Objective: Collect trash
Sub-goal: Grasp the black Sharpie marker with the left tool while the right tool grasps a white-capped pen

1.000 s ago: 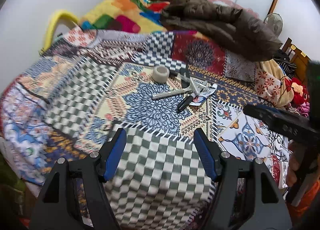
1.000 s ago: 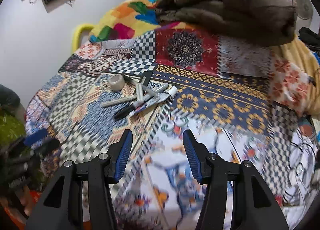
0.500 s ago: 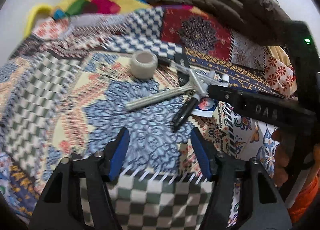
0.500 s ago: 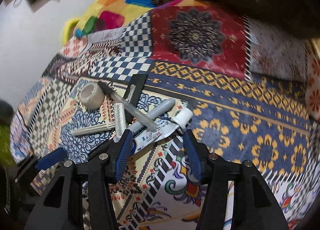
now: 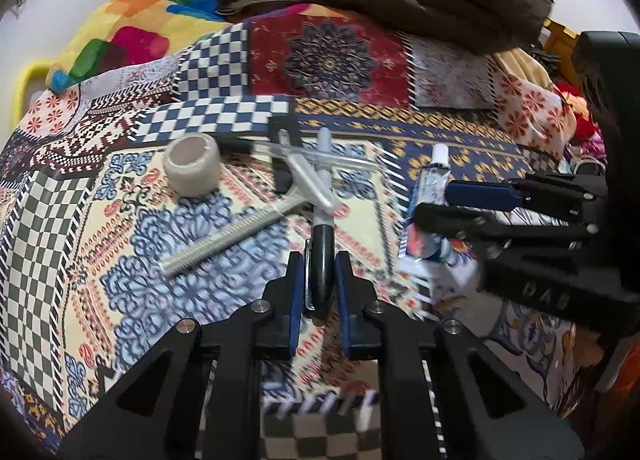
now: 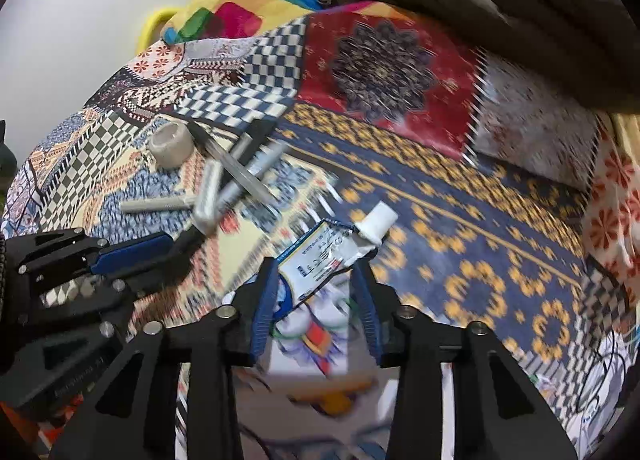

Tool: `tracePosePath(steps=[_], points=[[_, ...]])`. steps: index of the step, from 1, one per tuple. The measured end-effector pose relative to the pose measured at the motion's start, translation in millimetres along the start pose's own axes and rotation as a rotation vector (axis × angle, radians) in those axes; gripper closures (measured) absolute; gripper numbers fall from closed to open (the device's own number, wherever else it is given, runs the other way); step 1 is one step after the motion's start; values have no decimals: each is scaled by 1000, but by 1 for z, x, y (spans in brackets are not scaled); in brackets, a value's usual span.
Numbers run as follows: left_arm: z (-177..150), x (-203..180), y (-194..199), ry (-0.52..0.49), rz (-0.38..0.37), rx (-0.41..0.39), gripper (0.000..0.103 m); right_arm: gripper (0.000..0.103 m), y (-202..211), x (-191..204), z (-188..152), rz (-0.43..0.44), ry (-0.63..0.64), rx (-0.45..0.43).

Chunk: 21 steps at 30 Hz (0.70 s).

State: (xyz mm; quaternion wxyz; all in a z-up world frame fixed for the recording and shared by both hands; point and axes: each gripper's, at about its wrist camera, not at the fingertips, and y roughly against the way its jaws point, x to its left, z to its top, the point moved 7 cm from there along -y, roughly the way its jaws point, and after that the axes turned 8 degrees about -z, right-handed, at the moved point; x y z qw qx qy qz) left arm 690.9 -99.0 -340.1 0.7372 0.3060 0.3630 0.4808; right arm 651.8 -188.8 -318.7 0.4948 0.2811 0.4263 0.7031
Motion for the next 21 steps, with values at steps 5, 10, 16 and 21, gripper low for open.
tracePosePath(steps=[5,10,16,21], points=[[-23,-18,10,-2,-26,30,89,72,13,-23,-25,14,-20,33],[-55,-33,29,-3,-28,64,89,73,29,-37,-56,12,-22,62],[-74,-45,38,-15,-18,97,89,73,45,-46,-63,-1,-64,44],[-63,-48,28,-41,39,100,77,72,40,-36,-36,39,-111,31]])
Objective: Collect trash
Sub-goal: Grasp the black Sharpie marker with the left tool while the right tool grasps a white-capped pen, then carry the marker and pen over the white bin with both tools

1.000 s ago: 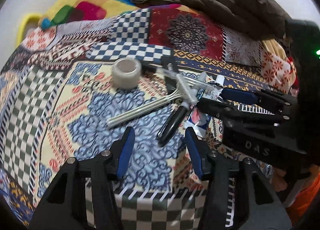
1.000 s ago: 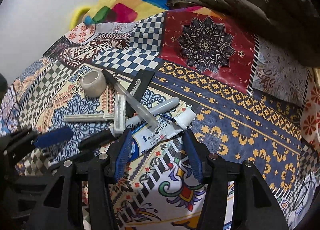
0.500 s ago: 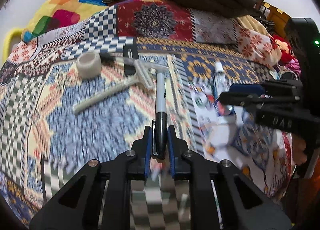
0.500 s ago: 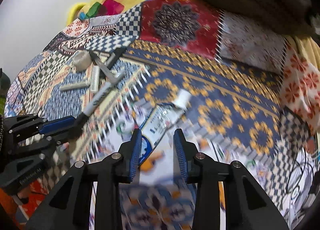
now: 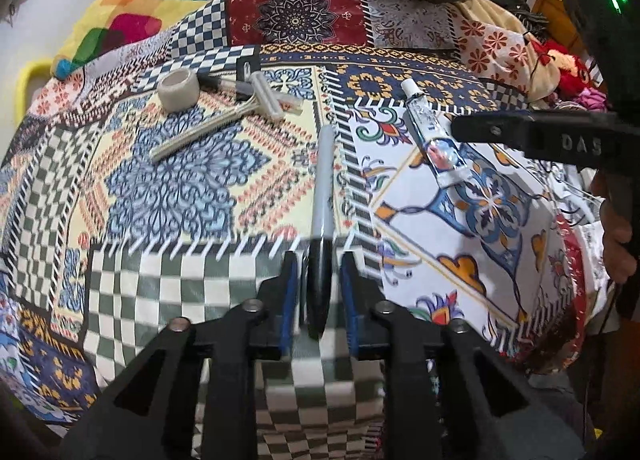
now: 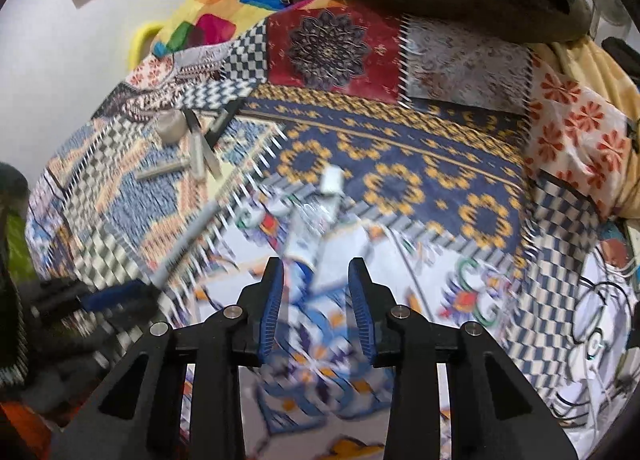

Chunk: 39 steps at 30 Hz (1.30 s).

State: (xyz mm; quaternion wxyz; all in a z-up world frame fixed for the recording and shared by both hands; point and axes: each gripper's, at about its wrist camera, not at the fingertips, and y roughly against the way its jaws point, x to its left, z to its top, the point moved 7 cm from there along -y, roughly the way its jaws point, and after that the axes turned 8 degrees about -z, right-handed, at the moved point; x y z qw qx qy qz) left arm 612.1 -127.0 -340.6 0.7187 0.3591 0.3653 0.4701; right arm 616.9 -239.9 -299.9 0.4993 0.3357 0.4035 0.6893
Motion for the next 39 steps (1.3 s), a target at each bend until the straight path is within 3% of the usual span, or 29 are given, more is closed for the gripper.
tracePosePath(steps=[2,4,6,10,13,15,17,21,30,39], points=[[7,-2,-6,-24,33,-6,76,72,-7,9,8,-24,12,-19],[13,-3,-9,-26,36,-20,76,72,-12,13,10,-125,54,-57],[16,-1,-11,-14,34,-34,76,72,-20,19,10,-168,95,-63],[20,5,-11,1,47,-69,92,71,-29,18,6,-151,75,-61],[18,2,-10,6,55,-82,93,75,-24,12,3,-114,14,-104],[16,-3,-9,12,43,-78,93,95,-20,4,0,-103,-35,-98],[12,-8,-8,16,40,-70,93,98,-18,-1,-3,-27,-93,-56],[9,-14,8,37,31,-82,93,98,-4,-2,-12,-41,-87,-41],[12,-16,108,100,12,-217,93,98,77,23,-11,-21,-32,-136],[-13,-17,229,119,81,-364,93,98,178,82,-13,24,33,-282]])
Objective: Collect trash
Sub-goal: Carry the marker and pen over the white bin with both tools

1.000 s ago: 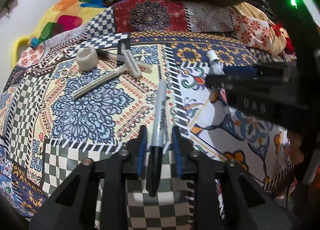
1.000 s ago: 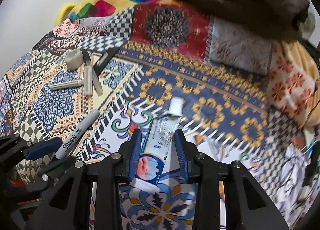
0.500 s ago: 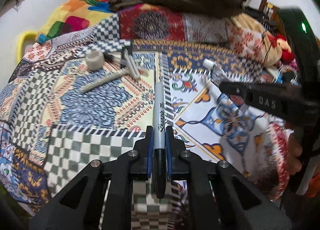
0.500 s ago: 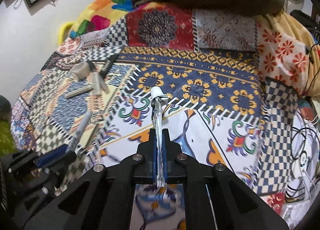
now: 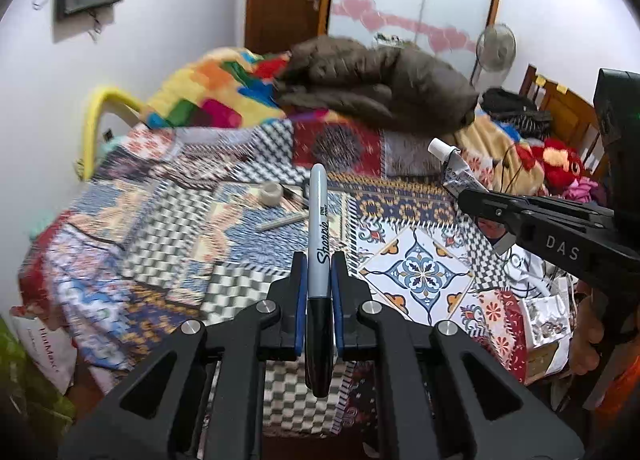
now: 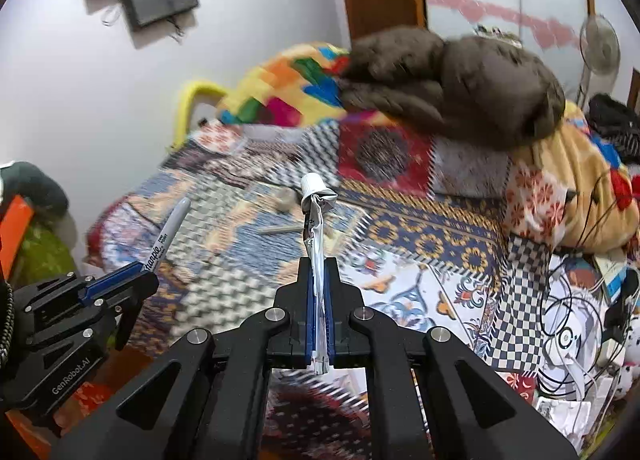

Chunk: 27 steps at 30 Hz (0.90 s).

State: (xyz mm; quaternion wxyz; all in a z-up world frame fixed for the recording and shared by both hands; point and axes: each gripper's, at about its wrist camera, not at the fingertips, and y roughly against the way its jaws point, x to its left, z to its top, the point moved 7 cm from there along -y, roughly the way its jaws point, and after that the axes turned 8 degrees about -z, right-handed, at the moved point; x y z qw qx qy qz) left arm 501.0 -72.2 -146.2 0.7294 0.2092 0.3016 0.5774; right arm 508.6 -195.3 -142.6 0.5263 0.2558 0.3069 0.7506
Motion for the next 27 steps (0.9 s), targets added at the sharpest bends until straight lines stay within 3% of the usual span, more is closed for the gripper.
tracePosePath(steps=[8,15,27], points=[[-15,19,107,4,77,-111,93,98,75,64,1,58,64,-101],[-43,56,174,61,138,-154,93,98,109,117,-15,118,116,-133],[-125,120,236,170,239,-117,93,98,121,199,-59,233,181,-93]])
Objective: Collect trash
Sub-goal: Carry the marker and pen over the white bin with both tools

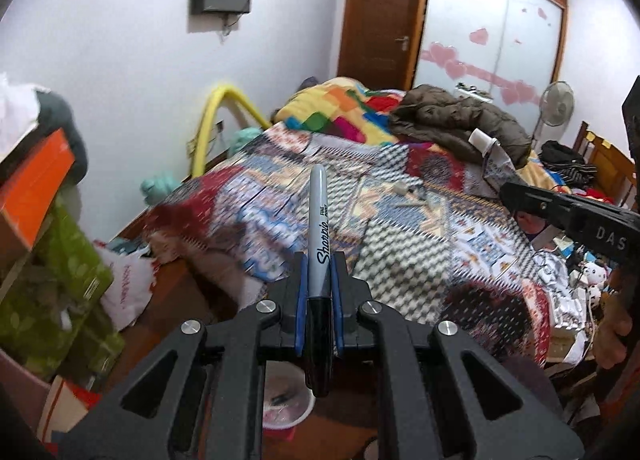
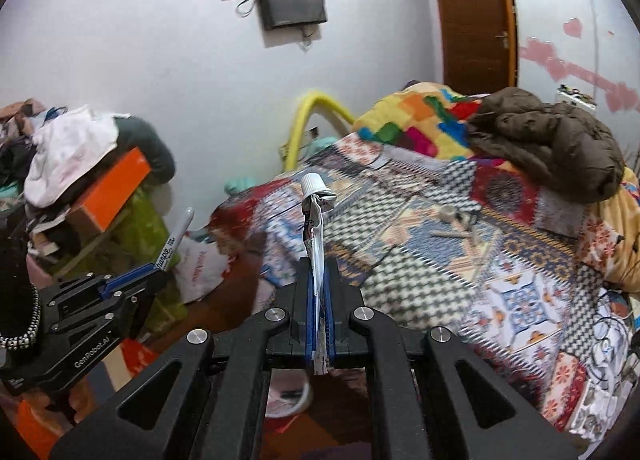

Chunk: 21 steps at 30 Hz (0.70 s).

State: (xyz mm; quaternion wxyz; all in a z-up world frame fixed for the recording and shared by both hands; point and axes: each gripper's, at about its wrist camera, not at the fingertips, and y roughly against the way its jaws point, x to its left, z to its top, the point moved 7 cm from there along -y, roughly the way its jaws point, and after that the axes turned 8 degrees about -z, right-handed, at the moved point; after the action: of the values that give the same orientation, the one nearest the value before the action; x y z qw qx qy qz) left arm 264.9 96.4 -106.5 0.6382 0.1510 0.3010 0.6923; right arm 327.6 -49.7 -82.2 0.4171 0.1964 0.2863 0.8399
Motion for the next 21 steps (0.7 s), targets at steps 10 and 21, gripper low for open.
tracePosePath(steps=[10,21], points=[[-52,59,-1,79,41,94,93,98,-44,72,-45,44,105,120],[-123,108,-54,204,33,267,93,98,-113,109,-115,71,186,356]])
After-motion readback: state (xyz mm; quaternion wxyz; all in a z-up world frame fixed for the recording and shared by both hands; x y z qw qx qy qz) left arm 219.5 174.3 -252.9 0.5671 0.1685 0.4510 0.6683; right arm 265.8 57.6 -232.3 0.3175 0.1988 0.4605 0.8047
